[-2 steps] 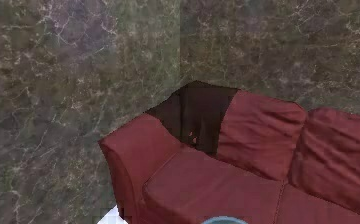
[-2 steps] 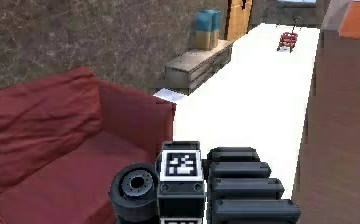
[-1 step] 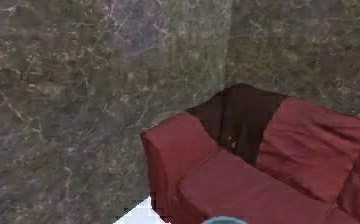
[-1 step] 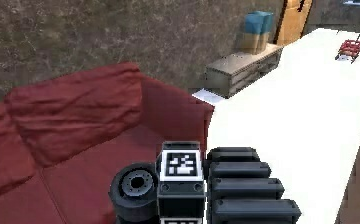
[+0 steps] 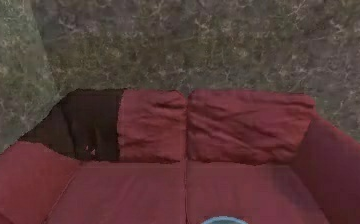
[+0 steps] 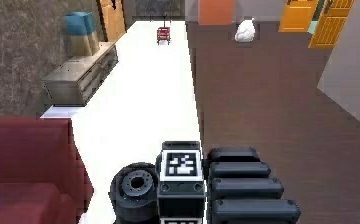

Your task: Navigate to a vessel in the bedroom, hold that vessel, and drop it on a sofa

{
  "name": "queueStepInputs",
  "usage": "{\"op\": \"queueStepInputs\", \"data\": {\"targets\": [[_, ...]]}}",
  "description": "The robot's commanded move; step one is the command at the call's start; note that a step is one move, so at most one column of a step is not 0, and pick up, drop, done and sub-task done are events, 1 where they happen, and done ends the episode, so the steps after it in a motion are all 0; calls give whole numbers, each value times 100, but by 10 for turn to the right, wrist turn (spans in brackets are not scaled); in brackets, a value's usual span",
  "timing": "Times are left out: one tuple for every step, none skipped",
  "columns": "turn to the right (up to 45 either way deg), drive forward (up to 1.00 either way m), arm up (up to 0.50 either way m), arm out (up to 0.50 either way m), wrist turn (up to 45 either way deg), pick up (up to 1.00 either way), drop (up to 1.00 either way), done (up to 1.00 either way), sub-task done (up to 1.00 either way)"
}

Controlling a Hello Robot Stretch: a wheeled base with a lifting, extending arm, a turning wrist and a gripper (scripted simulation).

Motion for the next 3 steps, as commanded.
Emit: {"op": "queueStepInputs", "data": {"targets": [[450, 0, 0, 0, 0, 0, 0, 0, 0], [-450, 0, 0, 0, 0, 0, 0, 0, 0], [-300, 0, 0, 0, 0, 0, 0, 0, 0]]}}
